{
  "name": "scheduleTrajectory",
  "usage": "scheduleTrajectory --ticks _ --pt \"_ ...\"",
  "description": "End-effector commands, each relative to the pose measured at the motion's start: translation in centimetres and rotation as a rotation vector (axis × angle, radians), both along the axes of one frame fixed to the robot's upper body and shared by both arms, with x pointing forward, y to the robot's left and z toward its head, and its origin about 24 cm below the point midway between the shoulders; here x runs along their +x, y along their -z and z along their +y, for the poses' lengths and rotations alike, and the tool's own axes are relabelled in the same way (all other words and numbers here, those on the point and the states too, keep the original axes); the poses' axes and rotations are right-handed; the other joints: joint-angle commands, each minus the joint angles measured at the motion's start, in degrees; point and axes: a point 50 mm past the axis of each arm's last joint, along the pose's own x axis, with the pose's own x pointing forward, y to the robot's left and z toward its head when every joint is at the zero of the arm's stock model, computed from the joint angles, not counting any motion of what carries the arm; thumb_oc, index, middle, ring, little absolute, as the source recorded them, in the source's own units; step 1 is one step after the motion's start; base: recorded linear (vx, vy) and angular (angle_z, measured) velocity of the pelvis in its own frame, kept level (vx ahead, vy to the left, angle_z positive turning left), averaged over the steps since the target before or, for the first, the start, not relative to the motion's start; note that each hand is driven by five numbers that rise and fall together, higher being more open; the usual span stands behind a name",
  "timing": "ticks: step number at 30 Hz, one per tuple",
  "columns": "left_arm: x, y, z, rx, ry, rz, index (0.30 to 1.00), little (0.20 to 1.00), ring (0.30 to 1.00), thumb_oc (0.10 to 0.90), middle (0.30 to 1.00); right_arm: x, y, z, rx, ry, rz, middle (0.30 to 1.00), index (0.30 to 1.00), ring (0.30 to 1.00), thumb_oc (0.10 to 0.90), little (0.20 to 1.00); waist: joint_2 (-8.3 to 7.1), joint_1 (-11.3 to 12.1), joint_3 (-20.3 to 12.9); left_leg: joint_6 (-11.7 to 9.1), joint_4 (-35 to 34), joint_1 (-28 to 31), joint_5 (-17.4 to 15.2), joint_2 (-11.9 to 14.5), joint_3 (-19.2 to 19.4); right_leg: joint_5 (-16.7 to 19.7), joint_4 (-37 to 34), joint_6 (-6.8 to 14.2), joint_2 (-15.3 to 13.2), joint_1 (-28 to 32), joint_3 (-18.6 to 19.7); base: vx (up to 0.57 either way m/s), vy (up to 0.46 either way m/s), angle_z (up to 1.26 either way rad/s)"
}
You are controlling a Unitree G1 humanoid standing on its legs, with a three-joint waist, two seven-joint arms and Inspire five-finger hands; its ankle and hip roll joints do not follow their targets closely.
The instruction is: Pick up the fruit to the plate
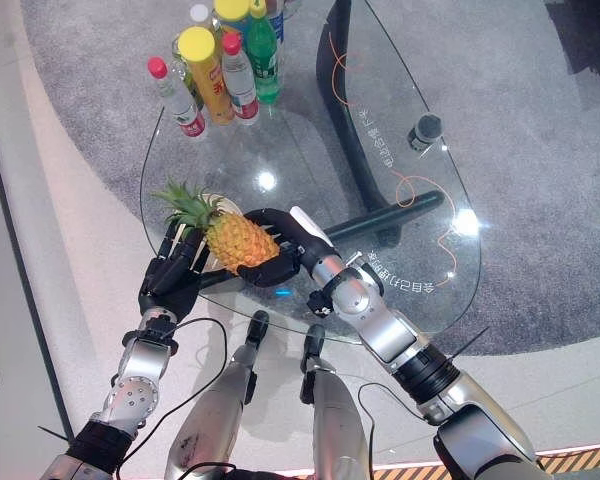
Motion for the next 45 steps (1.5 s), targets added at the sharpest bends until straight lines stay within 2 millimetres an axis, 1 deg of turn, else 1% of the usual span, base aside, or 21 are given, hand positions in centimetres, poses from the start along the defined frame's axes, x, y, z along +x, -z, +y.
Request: scheduleTrajectory --ticks 1,5,6,7,14,16,22,28,34,39,44,45 --pt "0.8 -4.3 -2.4 -0.012 0.068 -0.247 0.900 0.900 0.900 0.800 0.900 -3.0 -7.9 3.1 0.252 -0.165 -0.404 0.300 0.300 0.300 0.100 0.200 -0.71 -2.6 -1.3 2.8 5.8 0.5 -6.9 -3.9 -1.3 3.7 -5.7 2.7 0.4 4.2 0.3 0.00 0.040 -0.03" --pt "0.8 -4.2 -2.3 -0.021 0.053 -0.246 0.900 0.900 0.900 0.800 0.900 -3.1 -8.5 1.7 0.300 -0.078 -0.462 0.300 0.300 0.300 0.100 0.200 -0.56 -3.3 -1.3 2.8 5.8 0.5 -7.0 -3.9 -0.9 3.8 -5.5 2.8 0.4 4.0 0.7 0.01 0.033 -0.04" --pt "0.8 -4.2 -2.2 -0.025 0.046 -0.245 0.900 0.900 0.900 0.800 0.900 -3.2 -8.7 1.0 0.312 -0.035 -0.489 0.300 0.300 0.300 0.100 0.200 -0.44 -3.8 -1.3 2.9 5.9 0.5 -7.0 -3.8 -0.7 3.8 -5.4 2.8 0.4 3.9 0.9 0.01 0.042 -0.04" --pt "0.8 -4.2 -2.2 -0.025 0.045 -0.244 0.900 0.900 0.900 0.800 0.900 -3.2 -8.7 0.9 0.313 -0.032 -0.490 0.300 0.300 0.300 0.100 0.200 -0.43 -3.8 -1.3 2.9 5.8 0.6 -7.0 -3.8 -0.7 3.8 -5.4 2.8 0.4 3.9 0.9 0.01 0.042 -0.07" --pt "0.6 -4.0 -1.6 -0.040 0.021 -0.243 0.900 0.900 0.900 0.800 0.900 -3.6 -8.6 -1.2 0.330 0.060 -0.536 0.300 0.300 0.300 0.100 0.200 -0.29 -4.9 -1.3 2.9 5.8 0.6 -7.2 -3.7 0.2 3.8 -5.5 3.1 0.2 3.7 1.5 0.00 0.032 -0.08" --pt "0.5 -3.8 -1.4 -0.043 0.014 -0.245 0.900 0.900 0.900 0.800 0.900 -3.8 -8.5 -1.6 0.321 0.068 -0.535 0.300 0.300 0.300 0.100 0.200 -0.29 -5.2 -1.3 2.9 6.0 0.5 -7.2 -3.6 0.5 3.9 -5.4 3.2 0.1 3.6 1.7 0.00 0.019 0.00" --pt "0.4 -3.8 -1.2 -0.047 0.011 -0.251 0.900 0.900 0.900 0.800 0.900 -3.9 -8.1 -1.7 0.306 0.039 -0.508 0.300 0.300 0.300 0.100 0.200 -0.27 -5.4 -1.3 2.9 6.1 0.2 -7.1 -3.5 0.8 4.0 -5.2 3.5 -0.1 3.3 2.0 0.00 0.005 0.00" --pt "0.4 -4.2 -1.2 -0.046 0.031 -0.282 0.900 0.900 0.900 0.800 0.900 -4.1 -7.8 -0.4 0.259 -0.064 -0.456 0.300 0.300 0.300 0.100 0.200 -0.29 -5.1 -1.3 2.9 6.2 -0.3 -6.8 -3.6 0.7 4.1 -5.3 3.6 -0.1 3.0 2.3 0.00 0.000 0.00" --pt "0.5 -4.9 -1.8 -0.017 0.074 -0.308 0.900 0.900 0.900 0.800 0.900 -4.4 -8.1 1.6 0.215 -0.196 -0.429 0.300 0.300 0.300 0.100 0.200 -0.27 -4.5 -1.3 2.9 6.1 -0.4 -6.7 -3.8 0.3 4.2 -5.3 3.7 -0.1 2.9 2.4 0.00 0.000 0.00" --pt "0.7 -5.3 -2.7 0.019 0.135 -0.318 0.900 0.900 0.900 0.800 0.900 -4.7 -8.6 3.7 0.178 -0.319 -0.408 0.300 0.300 0.300 0.100 0.200 -0.18 -3.9 -1.3 2.9 6.2 -0.5 -6.5 -4.0 -0.2 4.2 -5.3 3.6 -0.1 2.9 2.4 0.00 0.000 0.00" --pt "0.6 -5.6 -3.4 0.059 0.191 -0.339 0.900 0.900 0.900 0.800 0.900 -5.2 -8.6 5.6 0.124 -0.426 -0.366 0.300 0.300 0.300 0.100 0.200 0.00 -3.2 -1.3 3.0 6.4 -1.0 -6.4 -4.2 -0.5 4.1 -4.9 3.6 -0.2 2.5 2.1 0.00 0.000 0.00" --pt "0.6 -5.7 -3.5 0.060 0.193 -0.341 0.900 0.900 0.900 0.800 0.900 -5.2 -8.5 5.7 0.119 -0.434 -0.362 0.300 0.300 0.300 0.100 0.200 0.01 -3.2 -1.3 3.0 6.4 -1.0 -6.4 -4.2 -0.5 4.1 -4.9 3.5 -0.2 2.4 2.1 0.00 0.000 0.00"
